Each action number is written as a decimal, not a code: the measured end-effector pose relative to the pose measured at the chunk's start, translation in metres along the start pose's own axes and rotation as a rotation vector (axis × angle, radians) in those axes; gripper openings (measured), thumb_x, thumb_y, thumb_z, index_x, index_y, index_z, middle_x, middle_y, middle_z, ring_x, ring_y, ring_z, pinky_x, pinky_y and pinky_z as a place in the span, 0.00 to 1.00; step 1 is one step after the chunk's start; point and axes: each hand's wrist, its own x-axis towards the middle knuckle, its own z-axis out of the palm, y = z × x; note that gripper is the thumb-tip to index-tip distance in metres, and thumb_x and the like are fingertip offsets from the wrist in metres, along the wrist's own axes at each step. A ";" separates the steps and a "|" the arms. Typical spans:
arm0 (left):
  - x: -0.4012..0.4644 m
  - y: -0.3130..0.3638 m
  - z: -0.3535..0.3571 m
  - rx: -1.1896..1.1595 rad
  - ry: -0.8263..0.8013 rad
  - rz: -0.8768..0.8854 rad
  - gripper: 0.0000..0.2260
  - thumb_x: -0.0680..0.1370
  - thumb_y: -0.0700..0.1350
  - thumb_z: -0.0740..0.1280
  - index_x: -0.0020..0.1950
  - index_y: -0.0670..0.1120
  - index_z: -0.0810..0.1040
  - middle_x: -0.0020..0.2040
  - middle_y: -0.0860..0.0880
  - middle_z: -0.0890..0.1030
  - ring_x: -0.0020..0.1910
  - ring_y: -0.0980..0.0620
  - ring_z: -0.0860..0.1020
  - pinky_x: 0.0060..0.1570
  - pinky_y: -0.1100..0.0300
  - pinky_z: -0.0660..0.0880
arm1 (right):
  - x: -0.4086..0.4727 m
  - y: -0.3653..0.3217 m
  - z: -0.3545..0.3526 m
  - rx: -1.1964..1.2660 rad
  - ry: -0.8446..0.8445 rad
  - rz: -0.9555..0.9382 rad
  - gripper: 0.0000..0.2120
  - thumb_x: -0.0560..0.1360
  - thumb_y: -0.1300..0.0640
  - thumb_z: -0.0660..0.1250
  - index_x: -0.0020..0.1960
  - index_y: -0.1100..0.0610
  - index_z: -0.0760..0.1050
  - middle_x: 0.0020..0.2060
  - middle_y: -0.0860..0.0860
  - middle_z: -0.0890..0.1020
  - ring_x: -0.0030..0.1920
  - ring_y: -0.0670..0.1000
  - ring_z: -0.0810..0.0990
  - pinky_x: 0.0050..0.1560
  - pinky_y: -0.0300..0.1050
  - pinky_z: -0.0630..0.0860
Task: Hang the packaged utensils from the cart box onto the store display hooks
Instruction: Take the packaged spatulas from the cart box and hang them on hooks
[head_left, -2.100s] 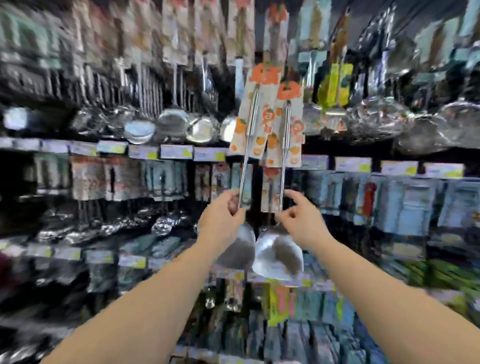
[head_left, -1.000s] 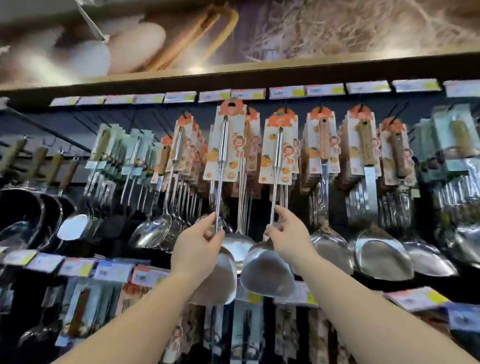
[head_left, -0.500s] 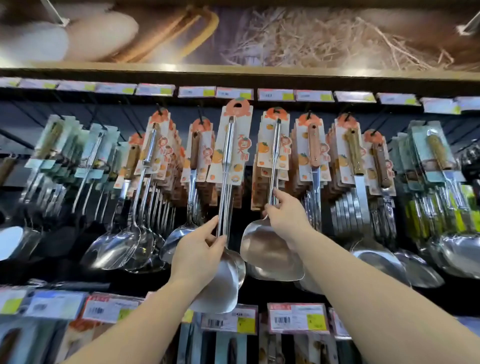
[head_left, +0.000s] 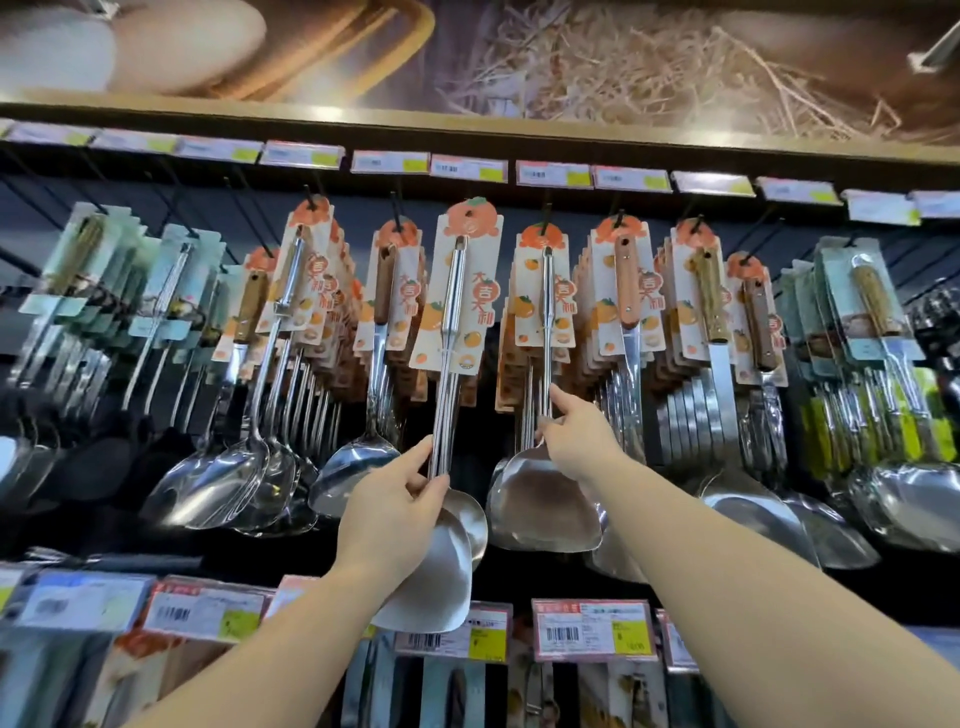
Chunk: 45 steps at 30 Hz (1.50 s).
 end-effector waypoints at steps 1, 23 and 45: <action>-0.001 0.000 0.000 0.003 -0.003 0.004 0.22 0.77 0.45 0.67 0.70 0.53 0.69 0.29 0.53 0.74 0.37 0.53 0.75 0.47 0.57 0.73 | 0.002 0.004 0.002 0.013 -0.001 0.007 0.27 0.81 0.64 0.57 0.77 0.50 0.57 0.48 0.49 0.74 0.29 0.46 0.67 0.19 0.31 0.65; 0.002 0.022 0.037 -0.026 -0.068 0.026 0.25 0.75 0.46 0.70 0.71 0.57 0.68 0.34 0.53 0.79 0.38 0.57 0.76 0.37 0.66 0.68 | -0.024 -0.016 0.031 0.018 -0.044 -0.231 0.26 0.77 0.58 0.66 0.73 0.50 0.65 0.32 0.49 0.81 0.38 0.49 0.80 0.55 0.55 0.79; 0.023 0.015 0.018 0.171 0.031 0.040 0.16 0.79 0.50 0.62 0.66 0.54 0.72 0.45 0.60 0.78 0.45 0.59 0.76 0.50 0.54 0.75 | 0.038 -0.024 -0.012 0.056 0.002 -0.061 0.26 0.79 0.65 0.62 0.74 0.49 0.66 0.52 0.54 0.75 0.32 0.48 0.76 0.38 0.53 0.84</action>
